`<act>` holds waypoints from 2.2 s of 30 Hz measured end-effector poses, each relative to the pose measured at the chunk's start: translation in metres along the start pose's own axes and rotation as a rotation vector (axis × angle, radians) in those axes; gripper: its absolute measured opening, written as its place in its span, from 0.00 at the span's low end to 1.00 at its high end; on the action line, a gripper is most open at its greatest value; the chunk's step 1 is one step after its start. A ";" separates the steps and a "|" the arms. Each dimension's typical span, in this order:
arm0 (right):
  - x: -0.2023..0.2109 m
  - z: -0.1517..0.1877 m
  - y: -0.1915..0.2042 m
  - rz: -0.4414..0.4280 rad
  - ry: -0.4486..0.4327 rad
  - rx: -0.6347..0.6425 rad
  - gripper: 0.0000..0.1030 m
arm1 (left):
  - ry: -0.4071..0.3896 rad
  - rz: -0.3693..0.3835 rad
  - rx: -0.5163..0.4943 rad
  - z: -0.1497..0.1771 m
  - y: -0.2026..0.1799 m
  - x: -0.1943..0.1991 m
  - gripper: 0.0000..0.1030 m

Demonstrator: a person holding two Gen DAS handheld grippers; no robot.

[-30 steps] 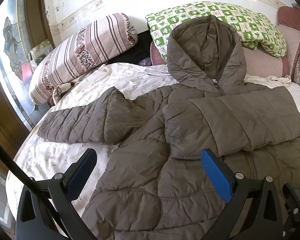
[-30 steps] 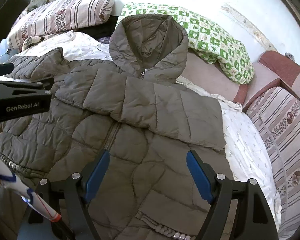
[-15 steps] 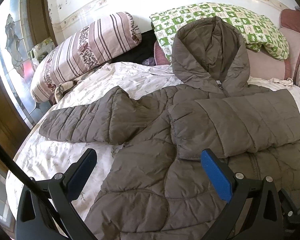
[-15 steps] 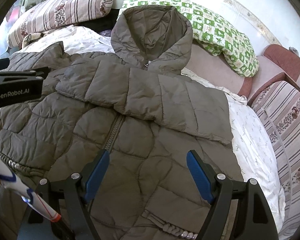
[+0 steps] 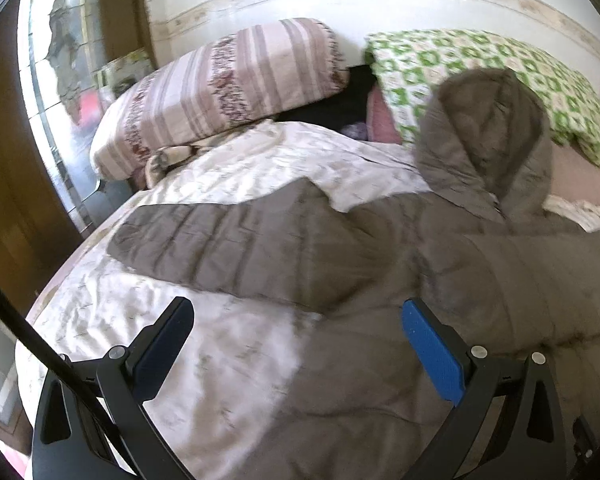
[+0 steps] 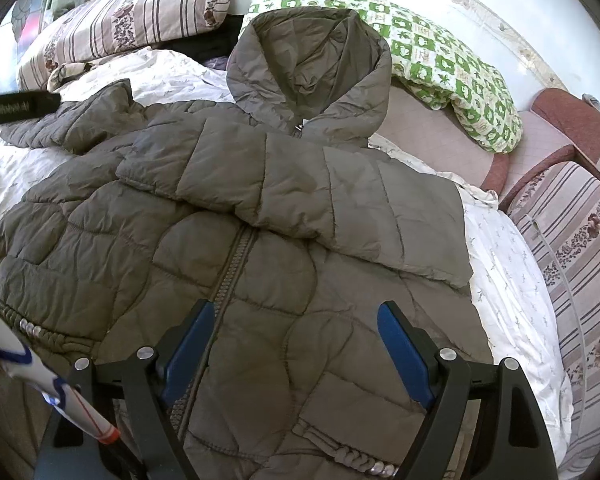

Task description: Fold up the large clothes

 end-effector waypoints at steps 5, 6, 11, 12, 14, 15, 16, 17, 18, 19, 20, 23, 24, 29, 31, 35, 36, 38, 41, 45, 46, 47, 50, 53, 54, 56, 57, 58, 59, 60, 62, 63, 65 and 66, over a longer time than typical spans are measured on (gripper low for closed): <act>-0.003 0.002 0.004 -0.001 0.009 0.001 0.85 | 0.008 -0.054 0.042 -0.013 0.044 -0.018 1.00; -0.004 0.002 0.005 -0.001 0.012 0.002 0.85 | 0.014 -0.061 0.049 -0.013 0.051 -0.021 1.00; -0.010 0.002 0.009 -0.002 0.029 0.009 0.85 | 0.055 -0.098 0.114 -0.013 0.099 -0.047 1.00; -0.011 0.002 0.010 -0.001 0.034 0.008 0.85 | 0.064 -0.110 0.125 -0.014 0.109 -0.052 1.00; -0.015 0.002 0.012 -0.007 0.046 0.007 0.85 | 0.055 -0.127 0.135 -0.017 0.123 -0.056 1.00; -0.016 0.002 0.013 -0.010 0.051 0.009 0.85 | 0.046 -0.147 0.139 -0.020 0.133 -0.059 1.00; -0.018 0.001 0.015 -0.014 0.052 0.012 0.85 | 0.046 -0.156 0.147 -0.021 0.142 -0.062 1.00; -0.018 0.000 0.015 -0.015 0.051 0.012 0.85 | 0.049 -0.159 0.162 -0.023 0.150 -0.066 1.00; -0.018 -0.002 0.014 -0.014 0.044 0.008 0.85 | 0.057 -0.159 0.187 -0.024 0.160 -0.071 1.00; -0.017 -0.004 0.013 -0.015 0.038 0.003 0.85 | 0.066 -0.162 0.204 -0.026 0.169 -0.075 1.00; -0.017 -0.006 0.011 -0.021 0.030 -0.008 0.85 | 0.078 -0.170 0.230 -0.027 0.181 -0.081 1.00; -0.013 -0.012 0.006 -0.039 0.007 -0.037 0.85 | 0.104 -0.163 0.286 -0.030 0.208 -0.095 1.00; -0.012 -0.014 0.004 -0.039 0.000 -0.044 0.85 | 0.111 -0.160 0.307 -0.031 0.219 -0.100 1.00; 0.000 -0.021 0.001 -0.042 -0.048 -0.063 0.85 | 0.146 -0.136 0.451 -0.027 0.265 -0.117 1.00; 0.003 -0.024 0.003 -0.050 -0.061 -0.061 0.85 | 0.151 -0.111 0.496 -0.027 0.273 -0.122 1.00; 0.002 -0.025 0.008 -0.045 -0.069 -0.043 0.85 | 0.137 -0.041 0.576 -0.033 0.289 -0.131 0.95; 0.001 -0.024 0.008 -0.048 -0.068 -0.044 0.85 | 0.131 -0.021 0.595 -0.035 0.292 -0.133 0.89; -0.001 -0.024 0.008 -0.052 -0.064 -0.048 0.85 | 0.136 0.016 0.626 -0.037 0.296 -0.141 0.78; -0.004 -0.025 0.009 -0.061 -0.055 -0.053 0.85 | 0.166 0.054 0.667 -0.036 0.298 -0.161 0.58; -0.008 -0.027 0.010 -0.069 -0.053 -0.060 0.85 | 0.184 0.056 0.693 -0.036 0.302 -0.179 0.54; -0.008 -0.027 0.010 -0.071 -0.054 -0.062 0.85 | 0.179 0.067 0.706 -0.037 0.304 -0.182 0.54; -0.008 -0.028 0.010 -0.074 -0.053 -0.064 0.85 | 0.177 0.096 0.729 -0.038 0.305 -0.187 0.54; -0.010 -0.028 0.010 -0.079 -0.052 -0.068 0.85 | 0.199 0.099 0.773 -0.034 0.313 -0.203 0.50; -0.013 -0.027 0.010 -0.088 -0.048 -0.072 0.85 | 0.191 0.118 0.810 -0.031 0.318 -0.211 0.43; -0.015 -0.027 0.010 -0.092 -0.045 -0.075 0.85 | 0.177 0.124 0.816 -0.033 0.319 -0.213 0.43; -0.017 -0.027 0.009 -0.101 -0.039 -0.082 0.85 | 0.156 0.150 0.834 -0.036 0.319 -0.218 0.43; -0.017 -0.027 0.008 -0.106 -0.039 -0.088 0.85 | 0.143 0.162 0.846 -0.036 0.320 -0.223 0.43; -0.017 -0.026 0.007 -0.109 -0.040 -0.093 0.85 | 0.135 0.168 0.852 -0.036 0.319 -0.226 0.43; -0.018 -0.026 0.006 -0.111 -0.040 -0.097 0.85 | 0.124 0.162 0.849 -0.038 0.318 -0.227 0.43; -0.019 -0.025 0.005 -0.109 -0.039 -0.100 0.85 | 0.115 0.148 0.847 -0.039 0.318 -0.227 0.34; -0.020 -0.026 0.002 -0.109 -0.034 -0.111 0.85 | 0.093 0.113 0.846 -0.040 0.316 -0.224 0.18; -0.020 -0.026 0.000 -0.111 -0.035 -0.121 0.85 | 0.086 0.101 0.849 -0.039 0.317 -0.223 0.16; -0.018 -0.026 -0.005 -0.108 -0.041 -0.140 0.85 | 0.075 0.079 0.854 -0.039 0.316 -0.219 0.15; -0.016 -0.026 -0.008 -0.107 -0.045 -0.150 0.85 | 0.069 0.070 0.851 -0.041 0.314 -0.215 0.15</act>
Point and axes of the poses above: each gripper's, at about its wrist camera, not at the fingertips, and x roughly against the way its jaws point, y to its left, z to its underside, the point moved 6 cm from there along -x, roughly the way its jaws point, and after that the axes turned 7 degrees about x, right-handed, at the moved point
